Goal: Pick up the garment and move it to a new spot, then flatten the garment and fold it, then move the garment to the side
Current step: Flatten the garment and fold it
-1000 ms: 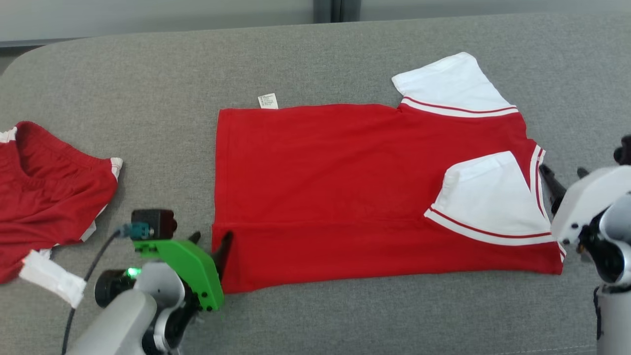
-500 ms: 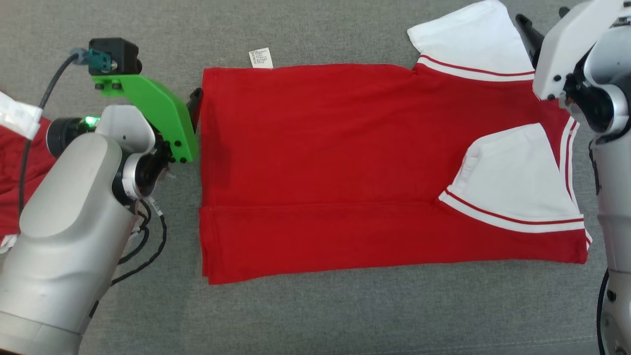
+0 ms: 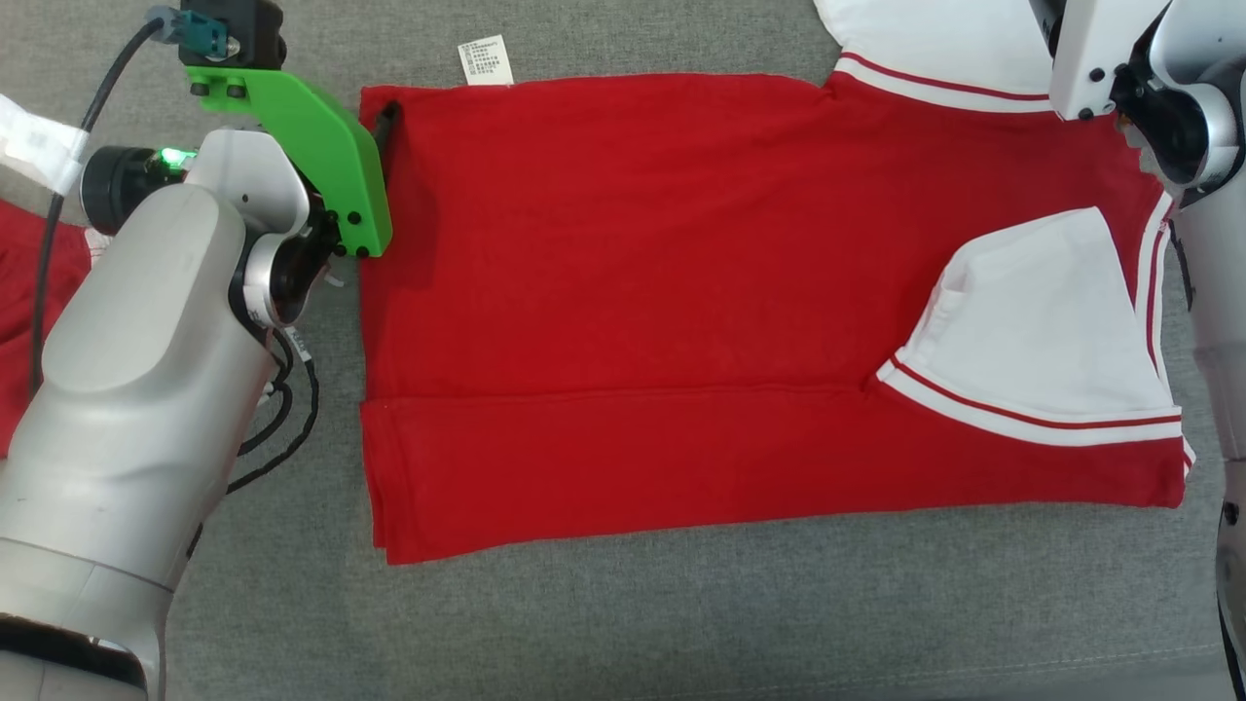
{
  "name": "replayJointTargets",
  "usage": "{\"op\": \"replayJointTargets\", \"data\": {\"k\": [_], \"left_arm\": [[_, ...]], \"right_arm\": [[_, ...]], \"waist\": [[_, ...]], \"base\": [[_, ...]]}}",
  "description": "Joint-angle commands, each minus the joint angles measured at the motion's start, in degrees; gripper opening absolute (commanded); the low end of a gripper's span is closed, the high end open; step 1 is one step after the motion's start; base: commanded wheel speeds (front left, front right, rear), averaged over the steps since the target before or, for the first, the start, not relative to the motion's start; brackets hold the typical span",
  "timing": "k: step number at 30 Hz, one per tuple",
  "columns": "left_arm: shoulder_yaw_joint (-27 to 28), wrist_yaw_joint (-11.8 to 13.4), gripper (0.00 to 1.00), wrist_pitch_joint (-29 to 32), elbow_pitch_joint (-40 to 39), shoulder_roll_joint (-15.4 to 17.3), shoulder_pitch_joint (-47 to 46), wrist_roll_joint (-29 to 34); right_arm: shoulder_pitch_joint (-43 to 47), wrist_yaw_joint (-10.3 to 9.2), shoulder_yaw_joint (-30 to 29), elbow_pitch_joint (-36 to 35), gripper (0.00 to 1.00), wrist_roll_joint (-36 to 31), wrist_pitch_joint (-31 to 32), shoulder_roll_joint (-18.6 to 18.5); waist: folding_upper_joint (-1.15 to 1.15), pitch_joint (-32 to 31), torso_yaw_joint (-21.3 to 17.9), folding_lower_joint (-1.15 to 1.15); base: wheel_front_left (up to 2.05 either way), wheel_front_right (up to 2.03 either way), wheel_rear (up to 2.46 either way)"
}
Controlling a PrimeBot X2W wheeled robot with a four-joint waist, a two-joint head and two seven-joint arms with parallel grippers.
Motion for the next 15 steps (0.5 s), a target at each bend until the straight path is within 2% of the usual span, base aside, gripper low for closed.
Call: {"op": "replayJointTargets", "data": {"k": [1,6,7,8,10,15], "left_arm": [[-0.3,-0.7,1.0,0.4,1.0,-0.7,-0.5,0.0],[-1.7,-2.9,0.99,1.3,2.4,-3.2,-1.3,-0.8],[-2.0,-3.1,0.82,1.3,2.7,-3.4,-1.4,-0.6],[-2.3,-3.5,0.47,1.4,3.0,-3.6,-1.6,-0.3],[-2.8,-4.0,0.0,0.9,3.5,-4.3,-1.7,-0.1],[-4.1,-4.2,0.0,-0.7,4.1,-5.3,-2.1,1.1]], "right_arm": [[-0.8,-0.04,0.1,0.9,1.0,0.4,-0.5,-0.4],[-2.3,-0.04,0.3,3.1,1.0,0.7,-0.8,-2.3],[-2.5,-0.04,0.3,3.4,1.0,0.7,-0.7,-2.4],[-2.8,-0.04,0.3,3.8,1.0,0.8,-0.7,-2.5],[-3.6,-0.04,0.1,4.6,1.0,0.7,-0.4,-3.1],[-6.1,-0.04,-0.4,5.8,1.0,-0.9,-0.1,-4.9]], "waist": [[0.0,0.6,0.1,-0.01],[0.0,2.1,1.4,-0.01],[0.0,2.3,1.6,-0.01],[0.0,2.7,1.9,-0.01],[0.0,3.4,2.5,-0.01],[0.0,5.5,5.0,-0.01]], "base": [[0.0,0.0,0.0],[0.0,0.0,0.0],[0.0,0.0,0.0],[0.0,0.0,0.0],[0.0,0.0,0.0],[0.0,0.0,0.0]]}}
